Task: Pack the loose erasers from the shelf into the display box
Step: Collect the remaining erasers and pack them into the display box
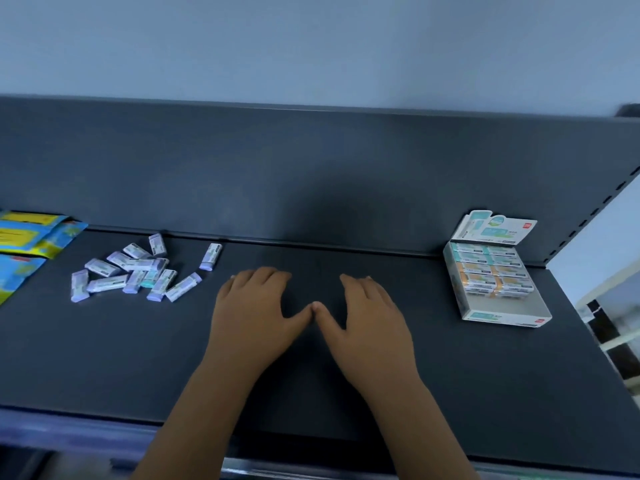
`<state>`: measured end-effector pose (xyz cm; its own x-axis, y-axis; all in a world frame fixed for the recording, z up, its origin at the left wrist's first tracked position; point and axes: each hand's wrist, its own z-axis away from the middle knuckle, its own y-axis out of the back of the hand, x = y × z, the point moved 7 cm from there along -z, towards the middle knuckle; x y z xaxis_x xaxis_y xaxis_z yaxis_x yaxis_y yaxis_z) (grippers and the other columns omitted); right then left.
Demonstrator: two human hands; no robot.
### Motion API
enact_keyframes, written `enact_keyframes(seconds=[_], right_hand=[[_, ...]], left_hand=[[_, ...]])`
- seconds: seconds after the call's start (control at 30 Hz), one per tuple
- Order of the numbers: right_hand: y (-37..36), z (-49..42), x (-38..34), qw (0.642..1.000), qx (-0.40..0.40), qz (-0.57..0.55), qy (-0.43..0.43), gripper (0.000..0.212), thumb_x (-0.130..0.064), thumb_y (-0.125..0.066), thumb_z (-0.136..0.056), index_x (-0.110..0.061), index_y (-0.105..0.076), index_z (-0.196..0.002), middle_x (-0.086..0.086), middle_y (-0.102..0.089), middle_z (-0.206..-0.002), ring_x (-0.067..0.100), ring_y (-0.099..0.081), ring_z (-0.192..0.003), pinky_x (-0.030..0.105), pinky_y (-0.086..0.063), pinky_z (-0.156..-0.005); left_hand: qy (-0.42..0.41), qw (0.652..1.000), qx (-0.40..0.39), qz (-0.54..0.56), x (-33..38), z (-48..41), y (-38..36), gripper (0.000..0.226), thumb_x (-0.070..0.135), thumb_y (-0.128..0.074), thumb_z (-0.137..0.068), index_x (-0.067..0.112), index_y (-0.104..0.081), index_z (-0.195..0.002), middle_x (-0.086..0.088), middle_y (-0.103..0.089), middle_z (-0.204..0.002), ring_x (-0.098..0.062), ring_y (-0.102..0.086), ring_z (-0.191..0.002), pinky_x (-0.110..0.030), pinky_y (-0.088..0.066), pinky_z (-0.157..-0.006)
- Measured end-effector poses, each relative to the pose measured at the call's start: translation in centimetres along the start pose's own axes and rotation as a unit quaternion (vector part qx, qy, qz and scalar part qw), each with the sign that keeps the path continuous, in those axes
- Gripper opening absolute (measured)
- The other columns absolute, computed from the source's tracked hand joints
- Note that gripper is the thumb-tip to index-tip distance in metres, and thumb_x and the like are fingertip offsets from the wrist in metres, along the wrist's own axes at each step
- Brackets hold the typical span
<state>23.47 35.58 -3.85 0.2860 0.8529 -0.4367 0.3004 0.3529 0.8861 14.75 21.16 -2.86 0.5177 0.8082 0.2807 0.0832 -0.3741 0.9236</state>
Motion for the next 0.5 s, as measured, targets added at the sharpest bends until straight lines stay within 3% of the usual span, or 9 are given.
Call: enact_keyframes(seconds=[0.3,0.37,0.5], right_hand=[[-7.4,-4.4,-13.6,1.0,-0.013,-0.002,0.007,0.07,-0.067,-0.03,-0.095,-0.022,-0.044,-0.147,-0.004,-0.048,-0.148,0.017,-0.034,-0.144,0.035,-0.034,-0.115],[-9.5,-5.1,-16.9,1.0,-0.013,-0.016,0.004,0.064,-0.066,-0.03,-0.094,-0.024,-0.051,-0.139,-0.005,-0.054,-0.14,0.017,-0.042,-0.138,0.036,-0.039,-0.111],[-13.2,-6.1,-23.3,0.999,0.002,-0.033,0.016,0.04,-0.051,-0.047,-0.094,-0.022,-0.062,-0.118,-0.006,-0.061,-0.119,0.016,-0.054,-0.116,0.036,-0.048,-0.097]], left_hand=[[-0.039,0.997,0.053,-0.034,-14.7,-2.4,4.3,0.048,0.061,-0.052,-0.083,0.019,-0.07,-0.099,0.003,-0.069,-0.105,-0.026,-0.062,-0.099,-0.043,-0.047,-0.091],[-0.038,0.997,0.057,-0.032,-19.0,-2.6,5.5,0.044,0.059,-0.056,-0.082,0.019,-0.07,-0.096,0.002,-0.069,-0.1,-0.026,-0.063,-0.095,-0.043,-0.048,-0.087],[-0.019,0.998,0.043,-0.032,-27.0,-2.5,7.3,0.046,0.057,-0.055,-0.08,0.021,-0.07,-0.104,0.001,-0.069,-0.109,-0.027,-0.061,-0.101,-0.046,-0.05,-0.09]])
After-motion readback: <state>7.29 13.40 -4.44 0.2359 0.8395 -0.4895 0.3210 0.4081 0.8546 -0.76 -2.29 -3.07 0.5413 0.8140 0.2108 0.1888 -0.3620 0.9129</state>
